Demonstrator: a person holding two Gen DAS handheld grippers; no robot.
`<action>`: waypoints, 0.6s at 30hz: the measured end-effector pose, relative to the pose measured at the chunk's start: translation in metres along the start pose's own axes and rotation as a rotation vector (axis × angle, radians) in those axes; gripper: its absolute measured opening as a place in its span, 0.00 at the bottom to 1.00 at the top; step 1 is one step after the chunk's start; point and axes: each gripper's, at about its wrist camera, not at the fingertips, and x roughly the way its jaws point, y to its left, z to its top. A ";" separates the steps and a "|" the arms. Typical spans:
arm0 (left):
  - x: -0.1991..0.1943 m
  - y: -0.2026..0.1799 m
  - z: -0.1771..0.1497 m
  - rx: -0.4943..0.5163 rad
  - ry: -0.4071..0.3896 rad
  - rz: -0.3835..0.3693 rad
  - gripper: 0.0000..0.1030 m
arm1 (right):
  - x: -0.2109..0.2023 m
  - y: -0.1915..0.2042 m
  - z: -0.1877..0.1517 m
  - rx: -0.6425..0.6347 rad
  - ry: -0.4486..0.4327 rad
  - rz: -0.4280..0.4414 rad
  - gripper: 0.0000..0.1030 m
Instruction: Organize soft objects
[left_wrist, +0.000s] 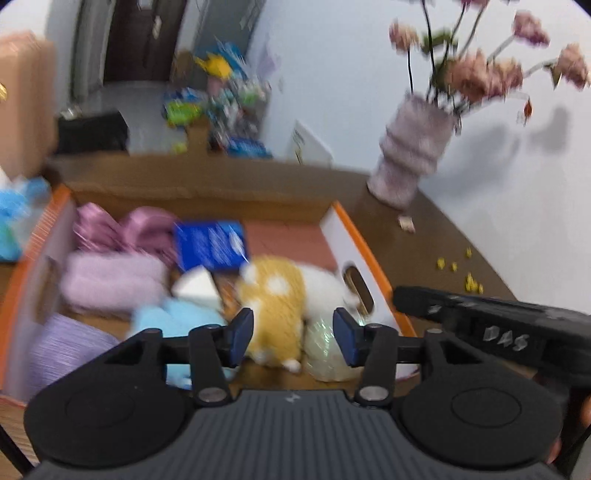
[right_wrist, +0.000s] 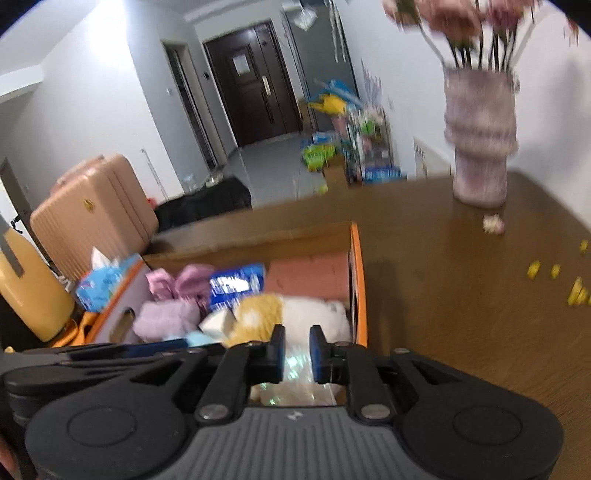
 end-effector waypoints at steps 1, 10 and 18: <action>-0.012 0.002 0.002 0.004 -0.018 0.017 0.48 | -0.012 0.005 0.005 -0.015 -0.022 0.000 0.19; -0.115 0.022 -0.008 0.087 -0.306 0.296 0.96 | -0.094 0.057 0.006 -0.212 -0.308 -0.033 0.89; -0.139 0.030 -0.050 0.181 -0.508 0.481 1.00 | -0.090 0.071 -0.054 -0.348 -0.489 -0.165 1.00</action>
